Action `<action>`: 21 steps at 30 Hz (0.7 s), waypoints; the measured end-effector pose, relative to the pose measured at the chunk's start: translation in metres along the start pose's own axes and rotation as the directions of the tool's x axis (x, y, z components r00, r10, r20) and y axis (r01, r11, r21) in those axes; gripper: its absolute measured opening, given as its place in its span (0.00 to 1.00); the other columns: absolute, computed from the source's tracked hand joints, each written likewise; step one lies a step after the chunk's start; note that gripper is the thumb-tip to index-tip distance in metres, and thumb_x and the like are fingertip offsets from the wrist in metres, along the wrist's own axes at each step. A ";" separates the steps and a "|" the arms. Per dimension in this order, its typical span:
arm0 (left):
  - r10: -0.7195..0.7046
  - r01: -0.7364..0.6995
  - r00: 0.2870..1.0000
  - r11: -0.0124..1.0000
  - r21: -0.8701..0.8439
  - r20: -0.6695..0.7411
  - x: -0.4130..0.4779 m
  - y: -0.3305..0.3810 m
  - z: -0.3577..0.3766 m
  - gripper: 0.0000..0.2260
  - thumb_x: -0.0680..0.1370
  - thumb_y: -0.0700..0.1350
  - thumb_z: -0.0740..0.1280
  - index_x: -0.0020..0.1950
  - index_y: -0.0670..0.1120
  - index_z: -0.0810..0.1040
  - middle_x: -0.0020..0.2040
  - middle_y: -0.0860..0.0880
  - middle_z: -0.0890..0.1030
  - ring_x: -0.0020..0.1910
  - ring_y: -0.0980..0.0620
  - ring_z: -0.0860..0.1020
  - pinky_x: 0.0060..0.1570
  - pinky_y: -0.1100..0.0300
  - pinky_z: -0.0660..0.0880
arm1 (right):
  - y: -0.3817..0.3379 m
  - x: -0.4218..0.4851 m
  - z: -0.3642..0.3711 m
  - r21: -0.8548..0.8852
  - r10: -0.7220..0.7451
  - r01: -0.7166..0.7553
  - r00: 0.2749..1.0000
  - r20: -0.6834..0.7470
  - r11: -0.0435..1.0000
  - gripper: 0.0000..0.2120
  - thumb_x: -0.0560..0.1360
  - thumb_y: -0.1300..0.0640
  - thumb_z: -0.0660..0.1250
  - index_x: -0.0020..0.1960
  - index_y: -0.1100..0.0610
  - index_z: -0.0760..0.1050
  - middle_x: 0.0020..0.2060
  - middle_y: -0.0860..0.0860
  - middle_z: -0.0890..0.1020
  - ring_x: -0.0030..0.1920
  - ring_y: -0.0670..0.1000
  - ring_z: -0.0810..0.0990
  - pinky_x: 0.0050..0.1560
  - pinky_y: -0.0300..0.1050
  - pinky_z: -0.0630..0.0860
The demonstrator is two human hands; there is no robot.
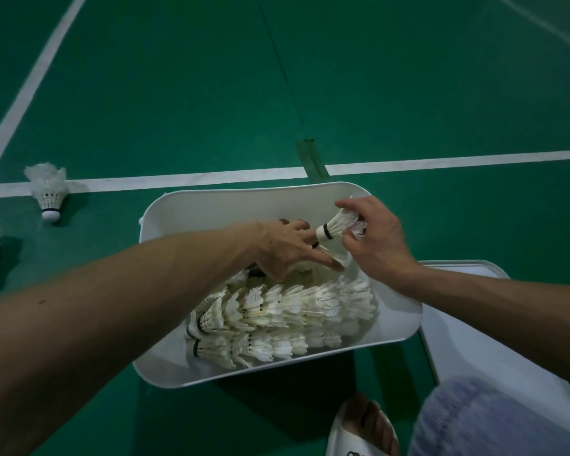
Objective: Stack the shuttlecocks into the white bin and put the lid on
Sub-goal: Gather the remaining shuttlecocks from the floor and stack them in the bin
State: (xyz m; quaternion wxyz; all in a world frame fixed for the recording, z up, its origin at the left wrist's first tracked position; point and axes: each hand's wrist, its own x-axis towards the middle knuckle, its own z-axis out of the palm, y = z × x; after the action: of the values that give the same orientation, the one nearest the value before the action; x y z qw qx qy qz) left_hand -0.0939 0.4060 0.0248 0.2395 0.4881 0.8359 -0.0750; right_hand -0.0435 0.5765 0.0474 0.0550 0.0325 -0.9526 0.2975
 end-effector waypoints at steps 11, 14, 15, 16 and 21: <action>-0.006 0.008 1.000 0.987 -0.158 0.011 0.018 -0.009 0.001 0.35 0.71 0.42 0.69 0.72 0.62 0.58 0.73 0.51 0.63 0.66 0.45 0.67 0.61 0.47 0.70 | 0.010 0.000 0.001 -0.036 -0.059 0.061 0.997 0.040 0.998 0.20 0.74 0.69 0.66 0.63 0.55 0.76 0.56 0.50 0.74 0.53 0.44 0.71 0.54 0.29 0.65; 0.012 -0.007 1.000 0.978 -0.208 0.024 0.021 -0.008 -0.003 0.35 0.73 0.44 0.70 0.75 0.59 0.56 0.69 0.48 0.67 0.59 0.50 0.70 0.57 0.54 0.68 | 0.008 0.003 0.000 -0.020 -0.044 0.045 0.998 0.042 0.999 0.21 0.74 0.68 0.67 0.64 0.54 0.75 0.56 0.49 0.74 0.53 0.45 0.72 0.56 0.32 0.67; 0.037 -0.029 0.999 0.978 -0.205 0.034 0.022 -0.008 -0.005 0.36 0.74 0.45 0.69 0.76 0.60 0.54 0.68 0.48 0.68 0.56 0.51 0.70 0.57 0.54 0.69 | 0.009 0.004 0.000 -0.014 -0.041 0.042 0.998 0.045 0.999 0.21 0.74 0.68 0.67 0.64 0.54 0.76 0.56 0.48 0.74 0.53 0.44 0.72 0.56 0.31 0.67; 0.061 -0.050 0.997 0.979 -0.197 0.048 0.025 -0.007 -0.007 0.36 0.74 0.46 0.69 0.75 0.62 0.53 0.68 0.48 0.69 0.55 0.49 0.72 0.59 0.52 0.71 | 0.008 0.005 0.000 -0.009 -0.041 0.042 0.998 0.047 0.999 0.21 0.74 0.68 0.67 0.64 0.54 0.76 0.55 0.47 0.73 0.53 0.44 0.72 0.56 0.29 0.67; 0.100 -0.080 0.992 0.969 -0.233 0.075 0.037 -0.009 0.000 0.34 0.73 0.50 0.71 0.72 0.67 0.56 0.70 0.51 0.69 0.59 0.51 0.71 0.62 0.51 0.70 | 0.008 0.006 0.001 0.011 -0.035 0.035 0.998 0.051 0.999 0.21 0.73 0.69 0.67 0.63 0.54 0.77 0.54 0.47 0.73 0.53 0.44 0.73 0.57 0.32 0.69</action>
State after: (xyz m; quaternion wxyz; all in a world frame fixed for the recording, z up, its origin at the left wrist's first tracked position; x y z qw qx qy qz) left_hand -0.1165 0.4304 0.0066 0.3333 0.4908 0.8049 0.0118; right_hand -0.0503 0.5825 0.0430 0.0354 0.0571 -0.9515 0.3003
